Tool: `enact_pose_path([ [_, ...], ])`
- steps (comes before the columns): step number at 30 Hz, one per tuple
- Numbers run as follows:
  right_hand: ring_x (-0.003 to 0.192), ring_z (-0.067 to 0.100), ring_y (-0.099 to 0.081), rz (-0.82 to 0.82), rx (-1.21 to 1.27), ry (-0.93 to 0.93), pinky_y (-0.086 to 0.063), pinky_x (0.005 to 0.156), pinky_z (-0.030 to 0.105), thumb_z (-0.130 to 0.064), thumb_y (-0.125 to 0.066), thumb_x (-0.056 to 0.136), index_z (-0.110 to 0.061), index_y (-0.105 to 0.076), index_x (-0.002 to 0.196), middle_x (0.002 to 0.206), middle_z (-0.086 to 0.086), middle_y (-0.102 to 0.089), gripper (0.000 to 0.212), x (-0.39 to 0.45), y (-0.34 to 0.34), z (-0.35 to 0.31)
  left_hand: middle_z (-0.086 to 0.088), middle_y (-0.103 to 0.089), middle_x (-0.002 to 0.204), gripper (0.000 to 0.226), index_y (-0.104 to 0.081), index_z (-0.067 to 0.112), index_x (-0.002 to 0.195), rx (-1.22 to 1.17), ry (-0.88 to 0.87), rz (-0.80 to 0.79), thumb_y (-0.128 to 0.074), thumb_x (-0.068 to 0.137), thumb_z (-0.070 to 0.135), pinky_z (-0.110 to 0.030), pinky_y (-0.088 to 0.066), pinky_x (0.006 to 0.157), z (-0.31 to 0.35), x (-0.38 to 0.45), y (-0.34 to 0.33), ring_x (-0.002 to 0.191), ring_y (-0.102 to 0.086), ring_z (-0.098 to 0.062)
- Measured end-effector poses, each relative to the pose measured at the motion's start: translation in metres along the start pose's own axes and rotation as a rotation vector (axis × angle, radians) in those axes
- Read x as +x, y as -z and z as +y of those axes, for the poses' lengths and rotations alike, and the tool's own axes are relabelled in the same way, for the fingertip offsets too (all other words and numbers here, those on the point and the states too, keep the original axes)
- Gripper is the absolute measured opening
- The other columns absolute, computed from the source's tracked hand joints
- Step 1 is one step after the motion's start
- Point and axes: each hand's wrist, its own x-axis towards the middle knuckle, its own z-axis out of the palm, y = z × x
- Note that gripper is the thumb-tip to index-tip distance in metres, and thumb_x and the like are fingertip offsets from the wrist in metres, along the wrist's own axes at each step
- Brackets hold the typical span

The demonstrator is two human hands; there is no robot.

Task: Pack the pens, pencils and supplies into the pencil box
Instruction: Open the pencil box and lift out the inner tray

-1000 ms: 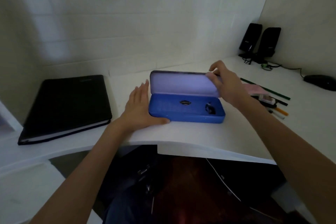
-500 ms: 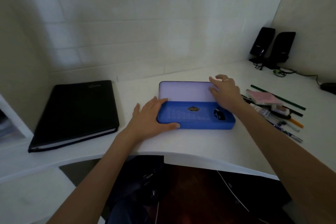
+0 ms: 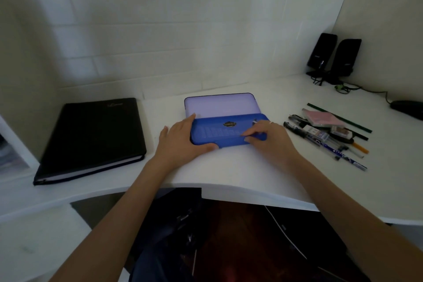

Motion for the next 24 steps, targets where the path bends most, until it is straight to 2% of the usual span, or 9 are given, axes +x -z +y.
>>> enact_pose_path([
  [4, 0.068, -0.012, -0.054, -0.010, 0.024, -0.046, -0.037, 0.066, 0.001, -0.003, -0.073, 0.072, -0.012, -0.076, 0.085, 0.071, -0.016, -0.059, 0.015, 0.005, 0.004, -0.003, -0.001, -0.032, 0.151, 0.106, -0.012, 0.027, 0.148, 0.004, 0.008, -0.009, -0.057, 0.065, 0.075, -0.050, -0.017, 0.116, 0.000, 0.001, 0.001, 0.137, -0.032, -0.022],
  [7, 0.070, -0.003, -0.055, 0.079, 0.032, -0.031, -0.038, 0.069, 0.006, -0.002, -0.075, 0.070, -0.011, -0.076, 0.084, 0.071, -0.012, -0.061, 0.016, 0.002, 0.002, -0.004, -0.003, -0.034, 0.150, 0.112, -0.009, 0.027, 0.148, -0.028, 0.036, -0.010, -0.058, 0.061, 0.078, -0.047, -0.021, 0.114, -0.002, 0.001, 0.001, 0.136, -0.032, -0.026],
  [9, 0.069, -0.003, -0.056, 0.123, 0.029, 0.003, -0.038, 0.069, 0.004, -0.001, -0.075, 0.071, -0.010, -0.076, 0.084, 0.071, -0.010, -0.061, 0.016, 0.000, 0.003, -0.003, -0.005, -0.036, 0.148, 0.114, -0.010, 0.026, 0.148, -0.051, 0.059, 0.017, -0.057, 0.060, 0.080, -0.046, -0.026, 0.112, -0.003, 0.000, 0.001, 0.134, -0.033, -0.029],
  [12, 0.067, -0.010, -0.056, 0.151, 0.016, 0.029, -0.038, 0.065, 0.001, 0.004, -0.073, 0.070, -0.009, -0.076, 0.084, 0.069, -0.016, -0.057, 0.019, -0.004, 0.012, 0.000, -0.007, -0.029, 0.152, 0.106, -0.014, 0.018, 0.148, -0.016, 0.094, 0.068, -0.054, 0.069, 0.075, -0.044, -0.025, 0.112, -0.002, 0.000, -0.001, 0.137, -0.028, -0.030],
  [18, 0.066, -0.003, -0.054, 0.091, -0.070, 0.060, -0.037, 0.066, 0.003, 0.011, -0.067, 0.070, -0.008, -0.076, 0.082, 0.067, -0.017, -0.056, 0.024, -0.041, 0.029, 0.007, -0.008, -0.008, 0.159, 0.095, -0.006, 0.014, 0.149, 0.034, 0.141, 0.087, -0.042, 0.081, 0.069, -0.046, -0.006, 0.119, -0.004, 0.001, -0.005, 0.146, -0.001, -0.031],
  [21, 0.073, 0.001, -0.055, 0.082, -0.076, 0.043, -0.039, 0.069, 0.003, 0.007, -0.070, 0.072, -0.013, -0.076, 0.081, 0.071, -0.014, -0.059, 0.023, -0.056, 0.033, 0.012, -0.014, -0.010, 0.158, 0.086, -0.008, 0.013, 0.149, 0.061, 0.143, 0.130, -0.038, 0.086, 0.064, -0.046, -0.005, 0.118, -0.004, 0.000, -0.007, 0.146, 0.000, -0.032],
  [24, 0.077, -0.005, -0.056, 0.057, -0.077, 0.032, -0.038, 0.070, 0.001, 0.004, -0.071, 0.073, -0.013, -0.076, 0.082, 0.073, -0.007, -0.061, 0.019, -0.063, 0.035, 0.015, -0.021, -0.018, 0.154, 0.064, -0.014, 0.011, 0.147, 0.096, 0.135, 0.130, -0.034, 0.096, 0.043, -0.049, -0.011, 0.118, -0.008, 0.002, -0.008, 0.145, -0.006, -0.037],
])
